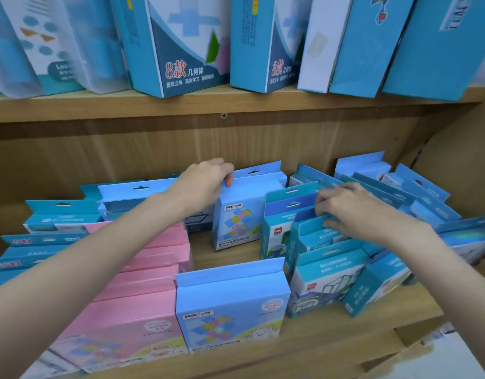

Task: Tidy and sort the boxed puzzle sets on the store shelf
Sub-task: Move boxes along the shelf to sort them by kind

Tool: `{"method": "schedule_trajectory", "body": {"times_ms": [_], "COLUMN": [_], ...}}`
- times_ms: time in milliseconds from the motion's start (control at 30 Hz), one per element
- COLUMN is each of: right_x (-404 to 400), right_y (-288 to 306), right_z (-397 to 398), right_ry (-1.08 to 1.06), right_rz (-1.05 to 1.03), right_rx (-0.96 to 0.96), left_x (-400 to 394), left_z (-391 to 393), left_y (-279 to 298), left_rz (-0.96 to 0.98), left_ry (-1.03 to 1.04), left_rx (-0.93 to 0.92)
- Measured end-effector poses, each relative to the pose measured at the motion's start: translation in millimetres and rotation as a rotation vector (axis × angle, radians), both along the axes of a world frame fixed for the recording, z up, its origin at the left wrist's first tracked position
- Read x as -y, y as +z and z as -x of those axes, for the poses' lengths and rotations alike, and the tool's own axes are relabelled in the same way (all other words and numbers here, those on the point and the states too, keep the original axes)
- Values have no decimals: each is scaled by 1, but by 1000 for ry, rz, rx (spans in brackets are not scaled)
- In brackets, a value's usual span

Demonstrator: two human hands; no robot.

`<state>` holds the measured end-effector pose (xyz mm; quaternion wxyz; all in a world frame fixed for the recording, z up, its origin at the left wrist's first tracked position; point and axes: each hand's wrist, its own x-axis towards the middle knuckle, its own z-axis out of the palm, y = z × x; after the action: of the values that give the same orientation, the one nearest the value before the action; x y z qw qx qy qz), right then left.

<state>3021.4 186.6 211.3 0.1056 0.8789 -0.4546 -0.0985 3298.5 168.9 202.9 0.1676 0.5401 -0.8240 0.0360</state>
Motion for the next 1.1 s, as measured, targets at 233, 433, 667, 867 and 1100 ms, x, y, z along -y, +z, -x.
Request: {"method": "schedule_trajectory", "body": {"times_ms": [233,433,667,867,1100], "right_x": [9,33,39,46,66], "right_y": [3,-11,-20,-1,0], "right_z": [-45,-63,-50,-35,-76], "right_ry": [178,188,120,90,170], "right_rz": [-151,-111,-9,-83,-124], "right_rx": [339,262,316,543,439], "left_x": [-6,-3,-20,-51,-79], "left_z": [-9,-5,-27,-28,-26], "left_y": [-9,-8,-11,0,-2], "left_rz": [-226,-162,-201,-292,-197], "left_ry": [65,124,40,-134,-225], "left_rx": [-19,-36,-44,-60,-22]}}
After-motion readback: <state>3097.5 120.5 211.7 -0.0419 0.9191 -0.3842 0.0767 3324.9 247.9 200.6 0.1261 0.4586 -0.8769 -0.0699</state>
